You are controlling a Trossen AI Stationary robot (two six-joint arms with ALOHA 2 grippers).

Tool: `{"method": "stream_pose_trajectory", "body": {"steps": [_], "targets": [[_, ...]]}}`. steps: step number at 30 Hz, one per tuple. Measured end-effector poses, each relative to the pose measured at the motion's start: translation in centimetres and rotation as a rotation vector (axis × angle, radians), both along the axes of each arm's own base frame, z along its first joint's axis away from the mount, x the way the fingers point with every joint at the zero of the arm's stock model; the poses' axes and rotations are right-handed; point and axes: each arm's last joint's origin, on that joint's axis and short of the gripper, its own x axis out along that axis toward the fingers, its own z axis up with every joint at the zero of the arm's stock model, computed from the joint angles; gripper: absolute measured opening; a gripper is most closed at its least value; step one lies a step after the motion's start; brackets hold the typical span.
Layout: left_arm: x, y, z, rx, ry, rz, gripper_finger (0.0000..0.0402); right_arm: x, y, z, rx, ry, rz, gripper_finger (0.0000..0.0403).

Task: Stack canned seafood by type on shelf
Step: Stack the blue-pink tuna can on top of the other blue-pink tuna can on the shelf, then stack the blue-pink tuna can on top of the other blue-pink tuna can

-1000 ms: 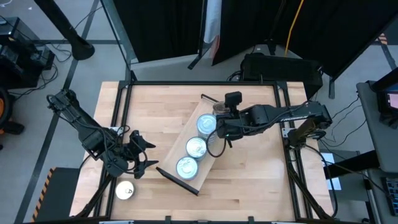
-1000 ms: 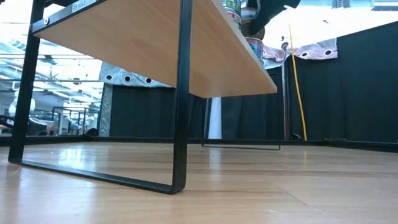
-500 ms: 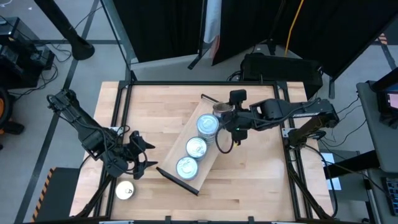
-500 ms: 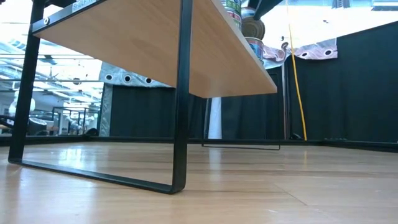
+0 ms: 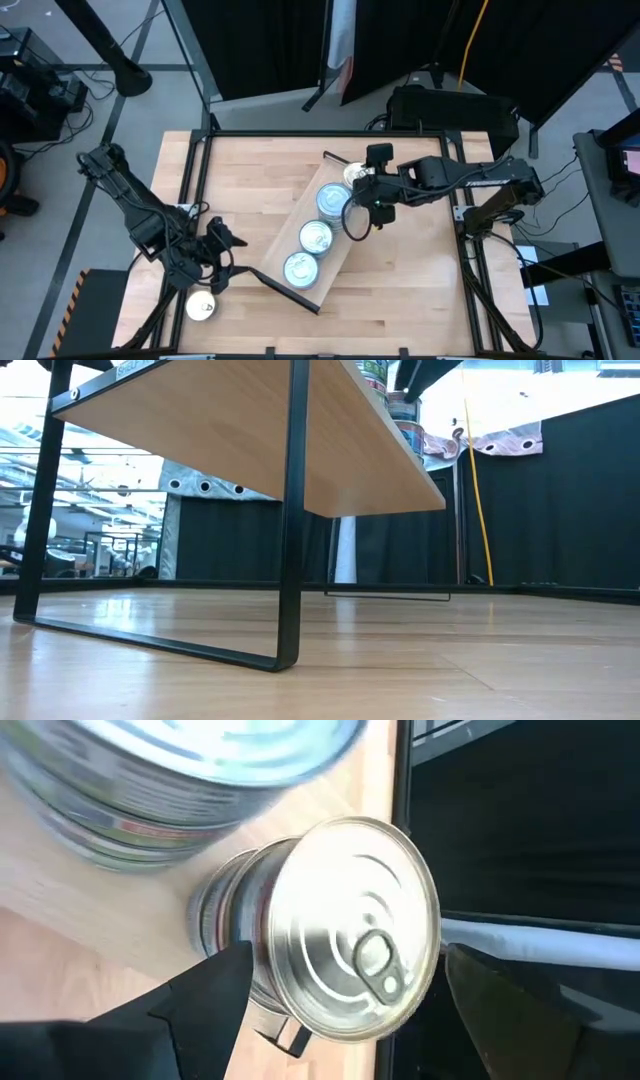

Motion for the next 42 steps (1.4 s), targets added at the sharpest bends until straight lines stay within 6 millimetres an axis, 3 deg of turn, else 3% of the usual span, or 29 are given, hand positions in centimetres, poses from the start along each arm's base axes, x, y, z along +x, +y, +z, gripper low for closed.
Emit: {"method": "stream_pose_trajectory", "body": {"steps": [9,15,22,27,31,42], "targets": [[0.5,-1.5,-1.4,-0.068,0.088,-0.002,0.0322,0.1,-0.2,0.2,0.006,-0.03,-0.008,0.0322],[0.1,-2.9,-2.2,-0.233,0.227,-0.019,0.0309,-3.1,2.3,1.5,0.051,-0.098,-0.114,0.0322],[-1.5,-6.5,-4.7,-0.339,0.472,-0.05,0.0201,-8.0,5.8,3.1,0.195,-0.333,-0.251,0.0314],[-2.6,-9.3,-7.9,-0.296,0.697,-0.08,0.0093,-8.8,8.4,0.9,0.174,-0.412,-0.261,0.0313],[-3.4,-9.7,-10.1,-0.174,0.832,-0.001,0.0019,-8.8,9.8,-1.0,0.167,-0.453,-0.268,0.0313],[-4.0,-8.2,-11.7,0.066,0.893,0.072,0.0003,-8.6,12.2,-2.2,0.221,-0.518,-0.252,0.0313]]}}
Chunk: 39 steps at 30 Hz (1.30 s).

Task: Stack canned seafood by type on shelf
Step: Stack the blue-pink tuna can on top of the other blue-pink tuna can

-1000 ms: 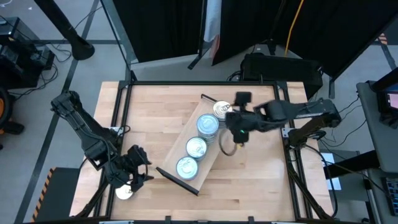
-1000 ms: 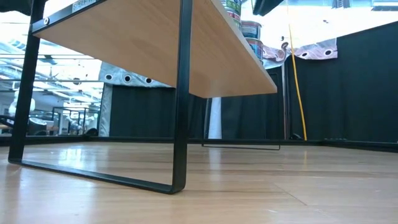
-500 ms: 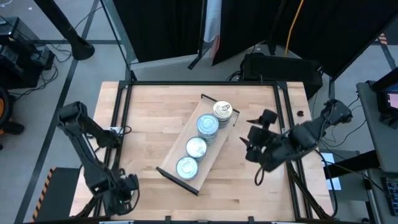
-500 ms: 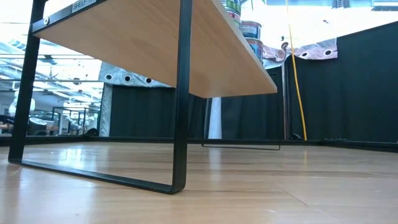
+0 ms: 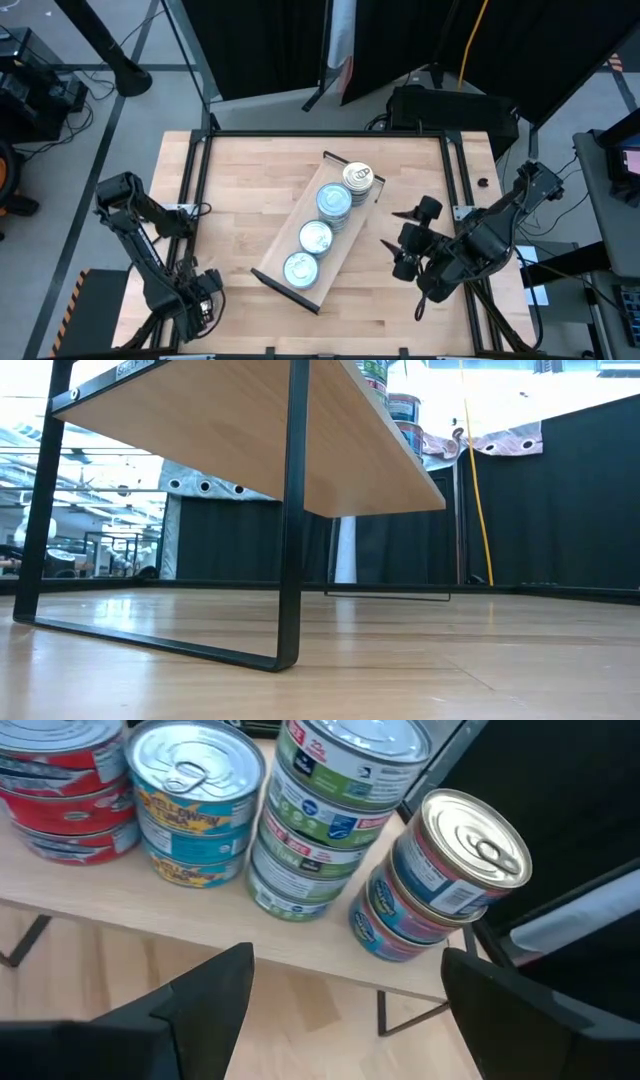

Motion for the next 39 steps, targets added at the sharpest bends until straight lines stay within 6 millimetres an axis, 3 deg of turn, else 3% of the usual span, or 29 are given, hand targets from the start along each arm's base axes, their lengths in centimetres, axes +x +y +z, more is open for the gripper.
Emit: {"method": "stream_pose_trajectory", "body": {"steps": [9,22,30,39], "targets": [[-0.2,0.4,-1.2,0.0,0.008,0.009,0.0003,-0.1,0.2,0.0,-0.001,-0.002,0.01,0.0313],[0.4,1.1,-1.3,0.069,-0.074,-0.013,0.0002,0.0,0.2,0.1,0.003,-0.003,0.019,0.0313],[-0.6,3.5,-4.7,0.148,-0.044,-0.012,0.0001,0.0,0.3,0.1,0.011,0.0,0.025,0.0313],[0.9,6.4,-4.8,0.212,-0.052,-0.084,0.0001,-0.1,0.4,0.1,0.014,-0.004,0.027,0.0313]]}}
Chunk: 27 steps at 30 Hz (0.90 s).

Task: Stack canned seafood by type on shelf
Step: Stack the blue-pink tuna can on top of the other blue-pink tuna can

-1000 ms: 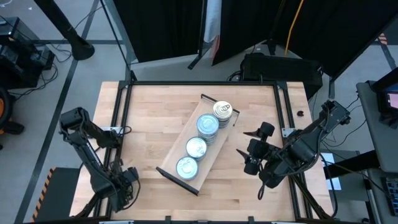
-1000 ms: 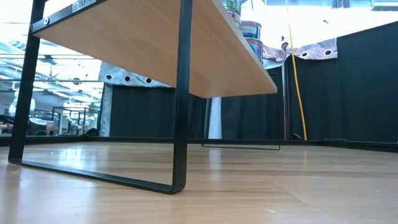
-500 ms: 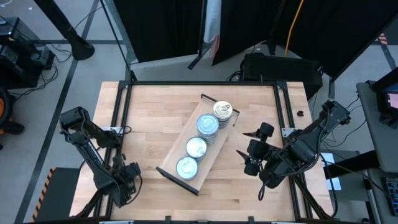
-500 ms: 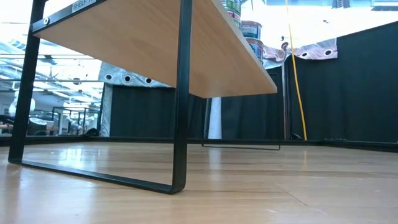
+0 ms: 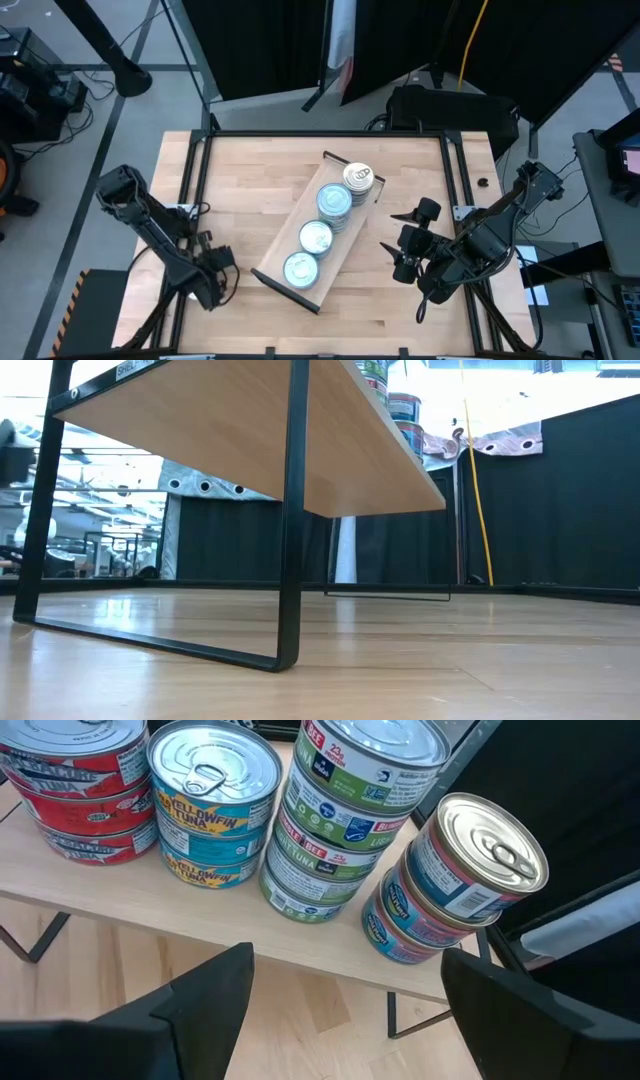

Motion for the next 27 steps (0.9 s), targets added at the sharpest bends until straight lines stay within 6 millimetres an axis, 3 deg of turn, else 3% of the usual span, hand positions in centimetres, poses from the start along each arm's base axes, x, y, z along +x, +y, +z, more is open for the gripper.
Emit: {"method": "stream_pose_trajectory", "body": {"steps": [3,6,12,17,27], "targets": [[0.0,1.1,0.8,0.042,0.041,-0.003,0.0001,0.0,0.0,0.0,0.0,-0.001,0.0,0.0313],[-0.4,1.6,2.8,0.046,0.055,0.035,0.0001,0.0,0.0,0.0,0.005,-0.002,-0.003,0.0313],[-2.1,-1.0,6.8,-0.307,-0.115,-0.016,0.0001,0.0,0.0,0.0,0.008,-0.002,-0.003,0.0313],[-4.0,-1.7,6.3,-0.328,-0.186,-0.007,0.0001,-0.1,0.0,0.0,0.004,0.003,0.001,0.0313],[-3.9,-1.6,4.3,-0.259,-0.145,-0.043,0.0001,-0.3,0.4,0.0,0.003,0.004,0.017,0.0313]]}}
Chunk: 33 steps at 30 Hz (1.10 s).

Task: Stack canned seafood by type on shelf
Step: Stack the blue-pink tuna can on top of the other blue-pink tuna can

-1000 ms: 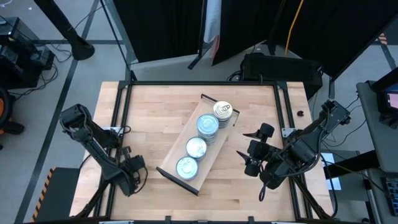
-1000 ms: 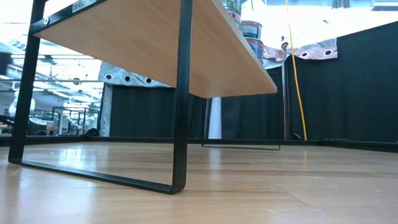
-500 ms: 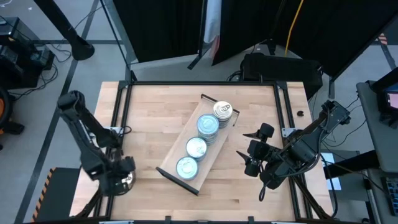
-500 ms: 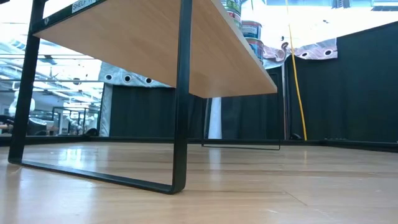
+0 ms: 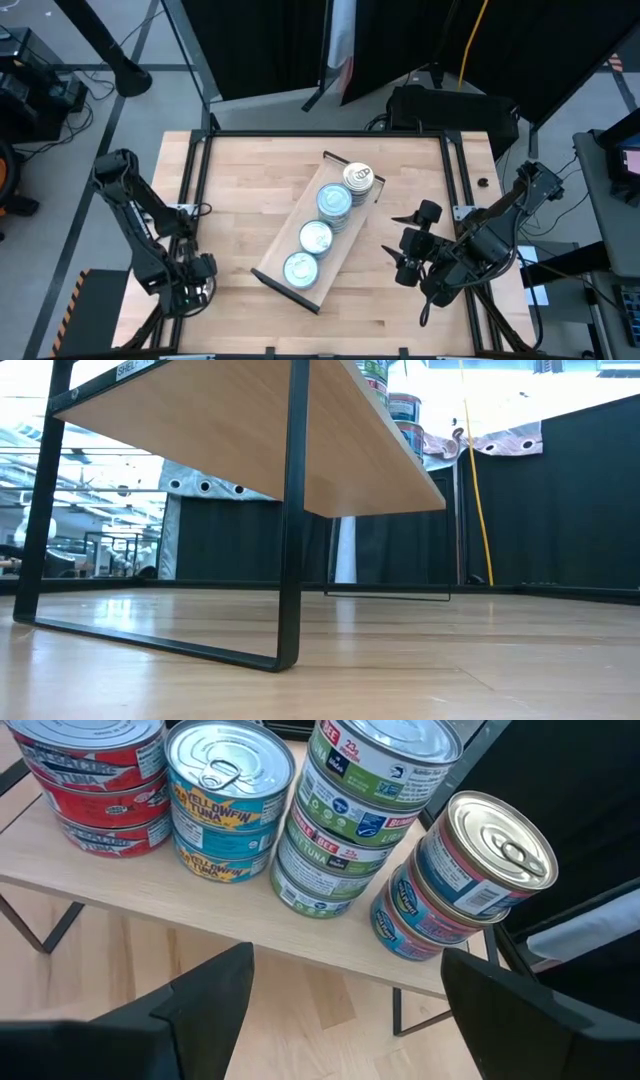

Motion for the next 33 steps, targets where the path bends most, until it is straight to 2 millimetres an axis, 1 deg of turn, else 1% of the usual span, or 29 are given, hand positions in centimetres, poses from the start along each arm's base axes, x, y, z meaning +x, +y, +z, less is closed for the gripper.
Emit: {"method": "stream_pose_trajectory", "body": {"steps": [7,12,14,18,21,25,27,29,31,33], "targets": [[0.0,0.0,-0.1,0.004,-0.006,0.0,0.0001,0.0,0.0,0.0,0.001,-0.003,0.0,0.0313],[0.3,0.8,-1.1,0.035,-0.029,0.005,0.0001,0.0,0.0,0.0,0.0,-0.004,-0.001,0.0313],[0.5,1.1,-1.7,0.039,-0.008,-0.004,0.0001,0.0,0.0,0.0,0.0,-0.004,-0.001,0.0313],[1.2,2.2,-2.4,0.078,0.005,-0.003,0.0001,0.0,0.0,0.0,0.0,-0.005,-0.002,0.0313],[2.1,2.9,-2.7,0.113,-0.023,-0.027,0.0001,0.0,0.0,0.0,-0.003,-0.008,-0.003,0.0313],[3.3,4.6,-4.1,0.124,-0.014,-0.051,0.0001,0.1,0.0,0.1,0.001,-0.011,-0.003,0.0313],[3.6,5.2,-4.4,0.126,0.02,-0.05,0.0001,0.1,0.0,0.1,0.004,-0.013,-0.005,0.0313],[3.7,5.4,-3.9,0.118,0.048,-0.039,0.0001,0.1,0.0,0.0,0.01,-0.013,-0.006,0.0313],[3.7,5.1,-2.6,0.084,0.064,-0.04,0.0001,0.1,0.0,0.0,0.013,-0.014,-0.007,0.0313],[3.5,4.2,-1.0,0.03,0.051,-0.051,0.0001,0.1,0.0,0.0,0.013,-0.013,-0.007,0.0313]]}}
